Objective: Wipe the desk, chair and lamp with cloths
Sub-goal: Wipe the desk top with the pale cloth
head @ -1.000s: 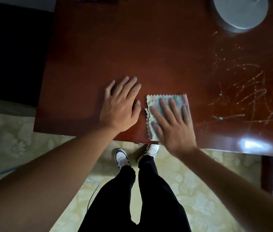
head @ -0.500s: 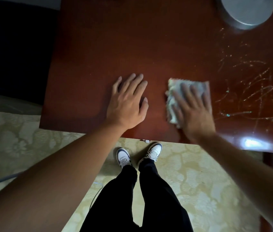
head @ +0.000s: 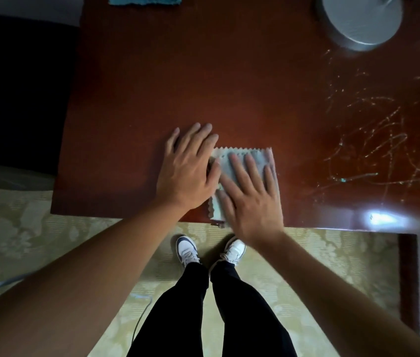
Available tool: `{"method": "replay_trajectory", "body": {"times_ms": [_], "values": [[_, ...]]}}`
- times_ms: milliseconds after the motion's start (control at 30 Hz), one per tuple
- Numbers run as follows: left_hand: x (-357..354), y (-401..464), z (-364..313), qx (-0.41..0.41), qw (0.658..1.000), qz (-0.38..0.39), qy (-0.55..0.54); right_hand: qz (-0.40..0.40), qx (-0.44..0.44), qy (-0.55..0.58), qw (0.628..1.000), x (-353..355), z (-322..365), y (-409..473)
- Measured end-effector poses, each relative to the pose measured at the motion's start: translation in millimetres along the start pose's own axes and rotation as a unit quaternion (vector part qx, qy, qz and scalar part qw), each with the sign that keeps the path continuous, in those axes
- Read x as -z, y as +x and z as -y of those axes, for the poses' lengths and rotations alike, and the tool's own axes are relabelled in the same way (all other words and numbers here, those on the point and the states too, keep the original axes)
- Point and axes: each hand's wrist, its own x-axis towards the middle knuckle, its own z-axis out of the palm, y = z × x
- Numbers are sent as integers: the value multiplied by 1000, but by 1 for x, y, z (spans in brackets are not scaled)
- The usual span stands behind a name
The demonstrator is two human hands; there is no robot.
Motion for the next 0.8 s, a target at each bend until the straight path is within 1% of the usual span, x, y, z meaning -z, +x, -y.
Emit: {"method": "replay_trajectory", "body": {"times_ms": [33, 67, 133, 167, 200, 233, 333, 400, 433, 467, 500, 567, 600, 633, 667, 700, 767, 800], "values": [[0, 1, -1, 0, 1000, -4, -1, -3, -15, -10, 1000, 5, -23, 10], [0, 1, -1, 4, 1000, -9, 1, -12, -71, -7, 997, 12, -47, 23], [0, 2, -2, 12, 1000, -19, 3, -30, -228, 17, 973, 22, -88, 42], [-1, 3, -4, 10, 1000, -24, -1, -33, -271, 25, 962, 23, -94, 43], [-2, 4, -7, 2, 1000, -27, -7, -40, -278, 20, 960, 20, -90, 37], [-3, 5, -12, -12, 999, -31, -15, -46, -258, 5, 965, 14, -78, 27], [-8, 13, -35, -64, 997, -23, -30, -54, -157, -2, 986, -3, -39, -23], [-10, 24, -56, -80, 996, -3, -36, -39, -97, 10, 994, -3, -47, -41], [-12, 31, -67, -85, 996, 6, -38, -36, -78, 7, 996, 1, -69, -39], [-15, 39, -78, -91, 995, 13, -39, -38, -92, -3, 995, 6, -97, -36], [-17, 47, -88, -97, 994, 19, -36, -37, -136, -8, 990, 13, -128, -30], [-22, 57, -102, -106, 993, 35, -23, -34, -269, 15, 962, 30, -185, -17], [-28, 62, -112, -108, 993, 41, -17, -32, -324, 32, 945, 34, -202, -14], [-31, 66, -118, -101, 994, 45, -14, -34, -352, 30, 935, 32, -200, -12], [-36, 68, -125, -89, 995, 52, -12, -45, -352, 10, 935, 26, -185, -15], [-41, 70, -133, -74, 995, 59, -12, -59, -320, -11, 945, 19, -162, -21], [-52, 73, -147, -50, 995, 81, -5, -56, -222, -4, 973, 8, -117, -43], [-57, 74, -151, -44, 995, 90, 3, -42, -178, 9, 983, 3, -109, -55]]}}
